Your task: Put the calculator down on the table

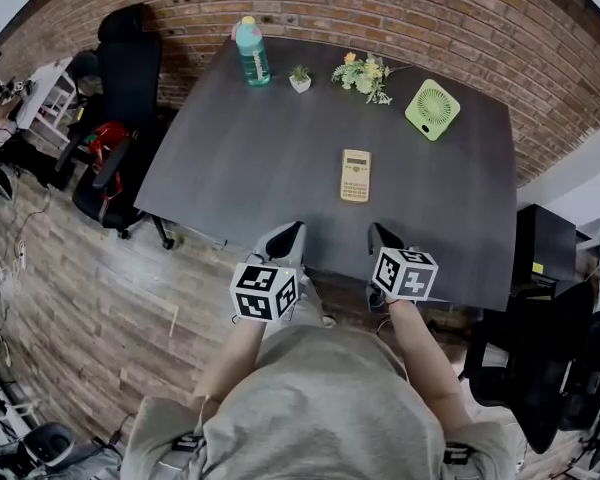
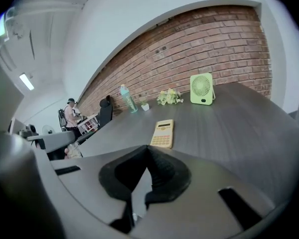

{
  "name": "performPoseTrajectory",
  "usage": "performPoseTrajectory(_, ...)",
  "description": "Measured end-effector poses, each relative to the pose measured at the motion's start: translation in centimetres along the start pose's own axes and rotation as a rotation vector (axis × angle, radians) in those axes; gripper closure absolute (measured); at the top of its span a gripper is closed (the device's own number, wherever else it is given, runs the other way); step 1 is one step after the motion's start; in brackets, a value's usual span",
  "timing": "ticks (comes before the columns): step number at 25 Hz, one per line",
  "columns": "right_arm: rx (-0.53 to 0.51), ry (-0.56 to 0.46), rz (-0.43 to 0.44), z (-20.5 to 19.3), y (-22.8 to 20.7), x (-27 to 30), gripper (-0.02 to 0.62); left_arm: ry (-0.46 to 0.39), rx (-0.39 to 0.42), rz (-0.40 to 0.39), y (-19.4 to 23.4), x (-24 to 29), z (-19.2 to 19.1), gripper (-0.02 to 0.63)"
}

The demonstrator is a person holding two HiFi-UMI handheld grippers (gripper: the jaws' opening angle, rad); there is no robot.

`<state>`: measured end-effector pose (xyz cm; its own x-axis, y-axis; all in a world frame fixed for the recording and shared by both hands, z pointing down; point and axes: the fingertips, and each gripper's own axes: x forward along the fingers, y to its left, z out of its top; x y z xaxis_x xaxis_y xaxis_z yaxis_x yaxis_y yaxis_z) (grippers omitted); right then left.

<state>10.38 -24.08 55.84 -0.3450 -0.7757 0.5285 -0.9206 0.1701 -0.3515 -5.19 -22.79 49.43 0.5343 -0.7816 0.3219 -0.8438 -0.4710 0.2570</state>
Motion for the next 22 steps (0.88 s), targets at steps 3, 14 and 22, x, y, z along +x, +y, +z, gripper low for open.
performPoseTrajectory(3, -0.062, -0.02, 0.01, 0.1, 1.0, -1.7, 0.593, -0.004, 0.0, 0.001, -0.9, -0.9, -0.3, 0.588)
performPoseTrajectory(14, -0.212, -0.08, 0.073, -1.5, 3.8, -7.2, 0.594, -0.034, -0.009, 0.016, -4.5, -4.4, -2.2, 0.588)
performPoseTrajectory(22, -0.264, -0.109, 0.086, -3.0, 4.9, -9.9, 0.594, -0.034, -0.002, 0.015, -6.2, -6.5, -3.4, 0.588)
